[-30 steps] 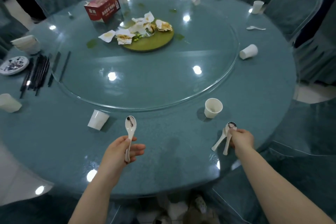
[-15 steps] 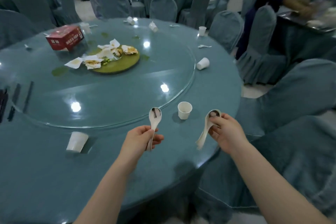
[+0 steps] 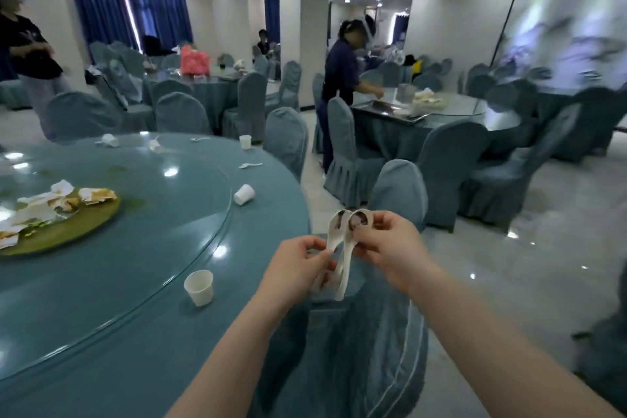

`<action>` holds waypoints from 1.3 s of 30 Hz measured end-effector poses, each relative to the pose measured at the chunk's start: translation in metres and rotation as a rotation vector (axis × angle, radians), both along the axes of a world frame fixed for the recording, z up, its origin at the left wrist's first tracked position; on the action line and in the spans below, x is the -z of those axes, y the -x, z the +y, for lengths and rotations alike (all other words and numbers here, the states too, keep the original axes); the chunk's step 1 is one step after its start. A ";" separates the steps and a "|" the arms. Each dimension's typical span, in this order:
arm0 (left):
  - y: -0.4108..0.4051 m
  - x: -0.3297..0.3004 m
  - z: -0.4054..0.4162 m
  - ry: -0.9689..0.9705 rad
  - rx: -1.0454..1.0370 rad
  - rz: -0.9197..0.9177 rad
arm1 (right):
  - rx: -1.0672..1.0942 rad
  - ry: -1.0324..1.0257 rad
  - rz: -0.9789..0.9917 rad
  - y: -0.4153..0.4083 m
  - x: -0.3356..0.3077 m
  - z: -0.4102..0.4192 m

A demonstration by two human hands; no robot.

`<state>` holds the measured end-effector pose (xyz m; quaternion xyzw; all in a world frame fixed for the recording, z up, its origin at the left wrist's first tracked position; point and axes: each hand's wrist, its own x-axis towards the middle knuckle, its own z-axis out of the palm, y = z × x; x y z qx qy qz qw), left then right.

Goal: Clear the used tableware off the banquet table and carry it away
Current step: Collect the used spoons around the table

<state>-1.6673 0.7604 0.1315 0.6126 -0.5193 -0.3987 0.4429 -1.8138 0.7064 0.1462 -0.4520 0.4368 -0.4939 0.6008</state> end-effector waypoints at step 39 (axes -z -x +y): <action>0.414 -0.007 -0.533 -0.061 0.261 0.148 | 0.172 0.093 0.275 0.404 0.014 -0.535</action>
